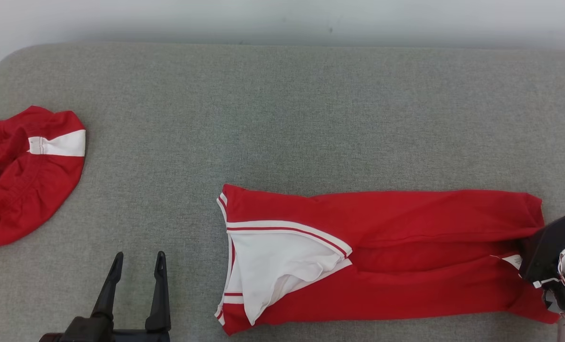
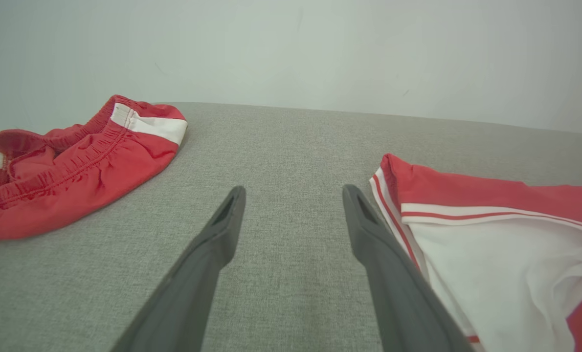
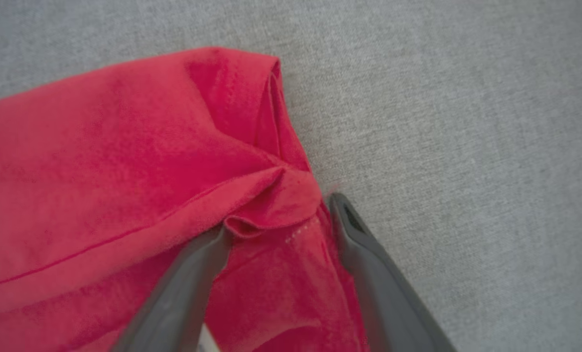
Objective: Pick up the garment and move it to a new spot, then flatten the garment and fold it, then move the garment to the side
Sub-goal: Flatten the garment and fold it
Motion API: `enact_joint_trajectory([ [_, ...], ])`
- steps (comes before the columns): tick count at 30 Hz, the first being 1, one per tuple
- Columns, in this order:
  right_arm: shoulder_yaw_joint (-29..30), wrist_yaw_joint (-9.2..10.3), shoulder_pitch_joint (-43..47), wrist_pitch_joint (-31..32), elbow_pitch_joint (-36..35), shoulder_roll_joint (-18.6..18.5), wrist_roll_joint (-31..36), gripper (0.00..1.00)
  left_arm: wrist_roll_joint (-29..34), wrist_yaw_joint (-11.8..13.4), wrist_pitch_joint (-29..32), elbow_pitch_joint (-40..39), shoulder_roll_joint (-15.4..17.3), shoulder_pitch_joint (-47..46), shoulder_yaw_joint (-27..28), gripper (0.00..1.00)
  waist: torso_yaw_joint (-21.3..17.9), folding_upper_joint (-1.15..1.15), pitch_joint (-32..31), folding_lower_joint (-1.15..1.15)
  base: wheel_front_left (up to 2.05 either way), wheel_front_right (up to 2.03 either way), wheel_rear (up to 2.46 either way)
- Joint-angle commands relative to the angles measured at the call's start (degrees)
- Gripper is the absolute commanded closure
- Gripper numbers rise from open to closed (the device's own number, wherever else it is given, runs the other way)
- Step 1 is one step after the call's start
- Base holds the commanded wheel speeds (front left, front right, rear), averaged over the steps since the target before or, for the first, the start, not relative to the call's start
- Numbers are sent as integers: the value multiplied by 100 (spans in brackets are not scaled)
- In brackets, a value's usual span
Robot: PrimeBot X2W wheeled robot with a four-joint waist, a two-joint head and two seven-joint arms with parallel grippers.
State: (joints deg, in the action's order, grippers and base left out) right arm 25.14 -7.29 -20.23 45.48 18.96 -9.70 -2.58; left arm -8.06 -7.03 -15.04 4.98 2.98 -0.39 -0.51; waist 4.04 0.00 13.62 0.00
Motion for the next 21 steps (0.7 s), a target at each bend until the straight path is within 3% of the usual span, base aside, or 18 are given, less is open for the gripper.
enact_joint_trajectory([
  [1,-137,-33,290,274,211,219,-93,46,-5,8,-18,9,-14,-69,-4,0,-4,0,-1,0,0,0,0],
  [2,-168,-32,310,341,167,198,-141,67,-14,7,-18,15,-14,-73,-6,0,-7,0,0,0,0,0,0],
  [3,-186,-32,324,373,115,179,-194,97,-23,5,-18,20,-14,-78,-9,0,-9,0,2,0,0,0,0],
  [4,-199,-32,330,383,66,162,-233,100,-34,3,-18,25,-14,-84,-10,0,-13,0,5,0,0,0,0],
  [11,63,-25,121,-31,-305,126,-180,100,-24,-6,-18,18,-14,-83,28,0,-81,0,4,0,0,0,0],
  [21,1301,-11,159,-435,-914,199,133,100,-35,-7,-18,-22,-14,1,50,0,-231,0,-19,0,0,0,0],
])
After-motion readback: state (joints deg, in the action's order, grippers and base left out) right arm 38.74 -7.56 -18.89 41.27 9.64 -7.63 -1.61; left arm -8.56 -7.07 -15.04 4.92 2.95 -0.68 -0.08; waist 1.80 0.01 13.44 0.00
